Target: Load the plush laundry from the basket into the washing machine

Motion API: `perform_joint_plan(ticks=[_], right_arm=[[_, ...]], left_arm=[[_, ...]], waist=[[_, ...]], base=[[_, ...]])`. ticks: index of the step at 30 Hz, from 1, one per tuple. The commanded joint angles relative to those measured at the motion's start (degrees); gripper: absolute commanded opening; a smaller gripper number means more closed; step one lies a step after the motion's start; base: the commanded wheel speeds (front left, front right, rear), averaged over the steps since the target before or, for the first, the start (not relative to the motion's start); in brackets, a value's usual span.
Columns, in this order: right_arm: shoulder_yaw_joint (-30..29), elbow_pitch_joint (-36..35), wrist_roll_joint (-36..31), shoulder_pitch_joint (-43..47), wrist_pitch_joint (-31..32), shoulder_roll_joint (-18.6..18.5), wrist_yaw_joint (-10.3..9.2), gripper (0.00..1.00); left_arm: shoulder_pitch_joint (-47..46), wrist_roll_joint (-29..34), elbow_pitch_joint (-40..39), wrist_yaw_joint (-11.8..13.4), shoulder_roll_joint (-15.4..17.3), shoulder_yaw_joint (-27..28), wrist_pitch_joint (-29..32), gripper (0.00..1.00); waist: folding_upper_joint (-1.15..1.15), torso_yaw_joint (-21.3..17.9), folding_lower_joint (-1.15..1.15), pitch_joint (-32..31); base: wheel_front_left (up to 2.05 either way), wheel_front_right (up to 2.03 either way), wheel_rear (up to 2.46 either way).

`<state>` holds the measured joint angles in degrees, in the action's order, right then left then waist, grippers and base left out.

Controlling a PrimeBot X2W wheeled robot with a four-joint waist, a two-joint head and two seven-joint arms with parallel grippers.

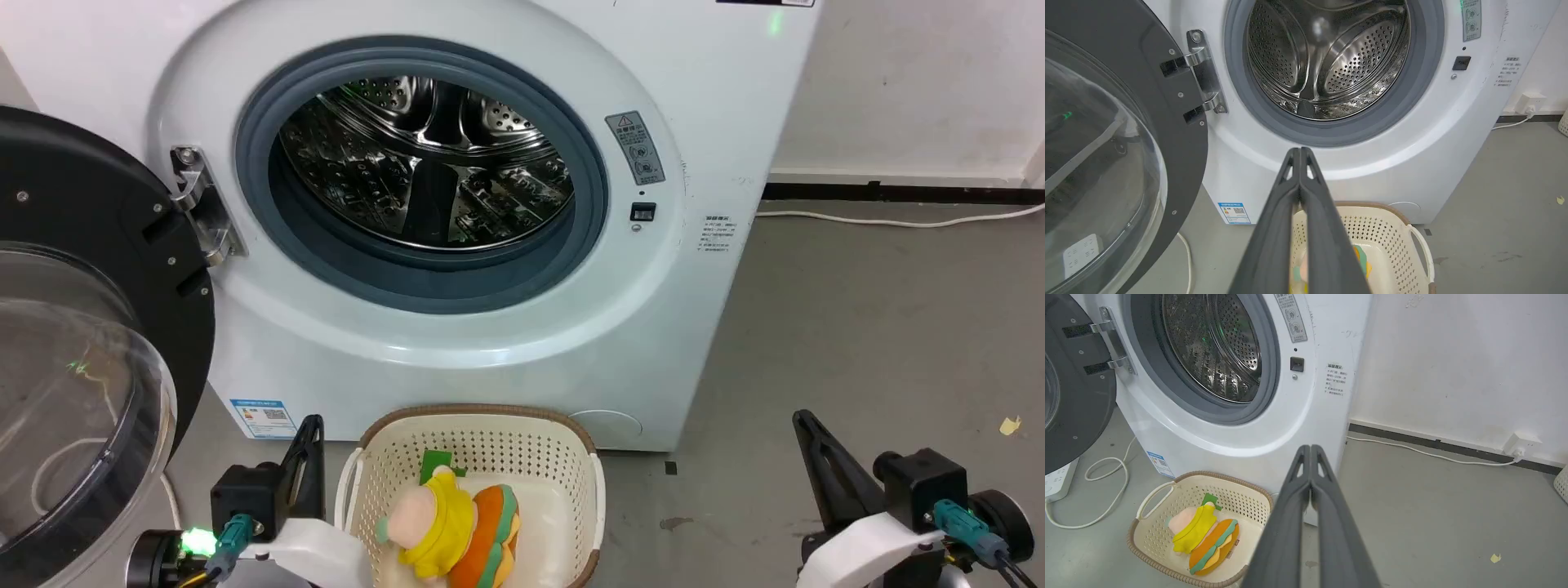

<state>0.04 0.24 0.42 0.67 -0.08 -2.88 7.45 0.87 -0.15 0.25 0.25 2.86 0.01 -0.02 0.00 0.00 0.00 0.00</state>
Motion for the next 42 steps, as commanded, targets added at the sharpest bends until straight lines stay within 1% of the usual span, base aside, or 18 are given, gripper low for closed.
perform_joint_plan(ticks=[1,41,42], right_arm=[[-0.04,-0.24,-0.42,-0.67,0.08,0.01,0.03,0.00],[-0.04,-0.24,-0.42,-0.67,0.08,0.01,0.03,0.00],[0.01,0.00,0.02,0.00,-0.01,0.00,0.00,1.00]], left_arm=[[-0.87,0.15,-0.25,-0.25,0.01,-0.01,0.02,0.00],[-0.87,0.15,-0.25,-0.25,0.01,-0.01,0.02,0.00],[0.00,-0.01,0.00,0.00,0.00,-0.02,-0.02,1.00]], waist=[[0.00,0.00,0.00,0.00],[0.00,0.00,0.00,0.00],[0.00,0.00,0.00,0.00]], base=[[0.00,0.00,0.00],[0.00,0.00,0.00],[0.00,0.00,0.00]])
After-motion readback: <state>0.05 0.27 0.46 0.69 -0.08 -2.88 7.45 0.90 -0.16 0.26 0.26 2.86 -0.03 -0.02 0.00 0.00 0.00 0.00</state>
